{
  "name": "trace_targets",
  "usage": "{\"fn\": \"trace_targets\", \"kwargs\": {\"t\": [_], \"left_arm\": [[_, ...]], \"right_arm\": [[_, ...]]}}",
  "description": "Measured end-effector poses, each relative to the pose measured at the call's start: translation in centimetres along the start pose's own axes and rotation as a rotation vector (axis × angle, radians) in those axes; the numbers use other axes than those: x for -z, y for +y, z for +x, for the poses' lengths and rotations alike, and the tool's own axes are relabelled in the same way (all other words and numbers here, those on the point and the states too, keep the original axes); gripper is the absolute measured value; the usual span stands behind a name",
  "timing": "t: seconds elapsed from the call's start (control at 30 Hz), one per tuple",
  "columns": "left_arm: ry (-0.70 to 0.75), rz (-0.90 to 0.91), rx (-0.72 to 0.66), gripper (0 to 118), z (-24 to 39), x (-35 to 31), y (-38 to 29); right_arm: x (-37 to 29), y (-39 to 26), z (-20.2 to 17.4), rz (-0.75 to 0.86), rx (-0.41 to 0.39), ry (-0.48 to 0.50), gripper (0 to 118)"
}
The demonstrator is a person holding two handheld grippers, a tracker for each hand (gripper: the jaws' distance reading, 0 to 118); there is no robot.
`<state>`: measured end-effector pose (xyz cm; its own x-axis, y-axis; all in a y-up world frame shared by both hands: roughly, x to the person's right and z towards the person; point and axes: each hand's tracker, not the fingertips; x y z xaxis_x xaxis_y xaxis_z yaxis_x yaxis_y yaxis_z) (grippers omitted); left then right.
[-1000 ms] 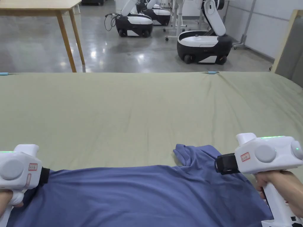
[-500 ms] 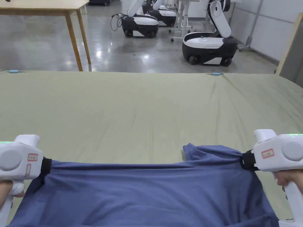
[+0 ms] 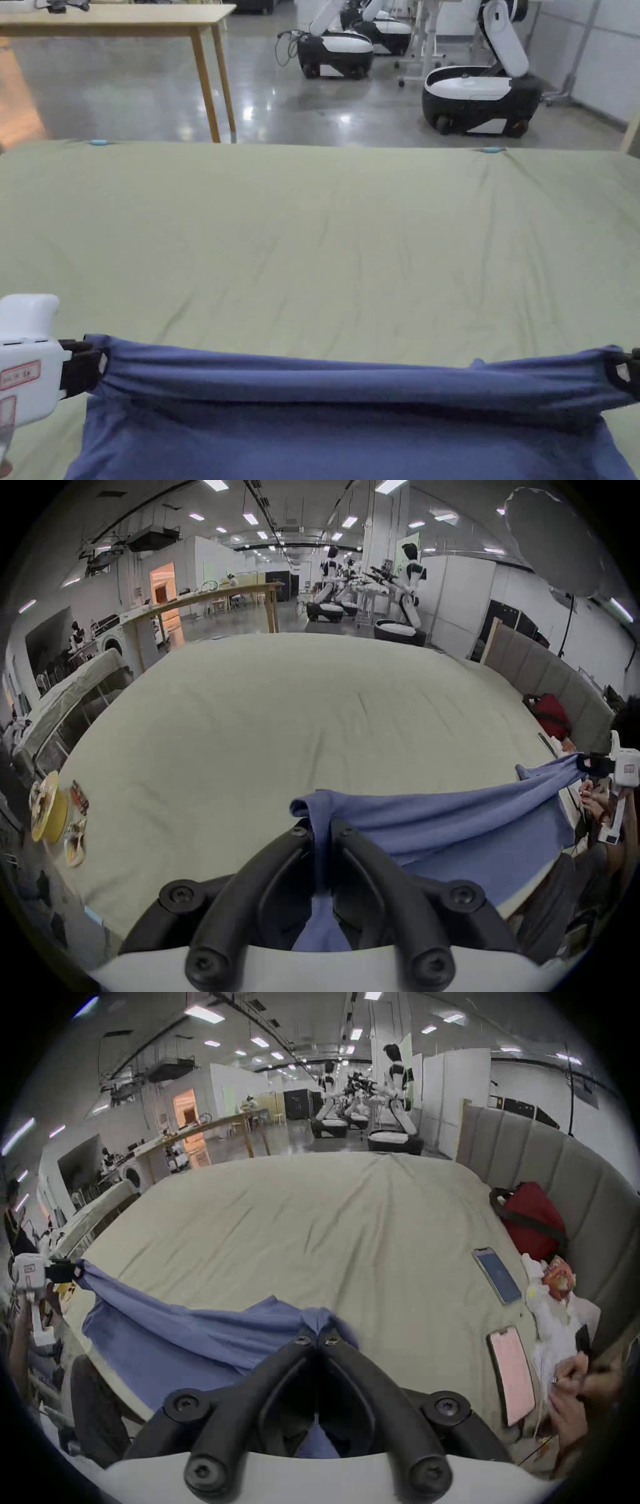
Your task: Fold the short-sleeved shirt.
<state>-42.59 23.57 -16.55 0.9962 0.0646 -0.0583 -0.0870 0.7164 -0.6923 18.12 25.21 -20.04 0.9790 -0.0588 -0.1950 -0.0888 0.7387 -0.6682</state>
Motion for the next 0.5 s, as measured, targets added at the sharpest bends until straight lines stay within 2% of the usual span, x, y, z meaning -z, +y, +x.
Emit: {"fn": "trace_targets", "kwargs": {"t": [0.23, 0.33, 0.43, 0.47, 0.5], "left_arm": [[-0.008, -0.014, -0.019, 7, -0.6, -2.4, -6.1], [-0.013, -0.039, -0.027, 7, -0.4, -2.0, -7.2], [-0.015, -0.046, -0.032, 9, -0.3, -1.6, -7.6], [-0.014, -0.041, -0.025, 20, -0.1, -1.7, -7.4], [-0.005, -0.043, -0.018, 54, 0.0, -1.8, -7.3]], "right_arm": [[-2.2, -6.1, -0.9, -0.046, -0.006, 0.005, 1], [-1.6, -7.2, -1.2, -0.072, -0.025, -0.008, 1], [-1.0, -7.4, -1.2, -0.082, -0.01, -0.003, 3], [-0.9, -7.3, -1.3, -0.082, -0.009, -0.003, 13], [-0.9, -7.1, -1.6, -0.084, -0.009, -0.001, 41]]}}
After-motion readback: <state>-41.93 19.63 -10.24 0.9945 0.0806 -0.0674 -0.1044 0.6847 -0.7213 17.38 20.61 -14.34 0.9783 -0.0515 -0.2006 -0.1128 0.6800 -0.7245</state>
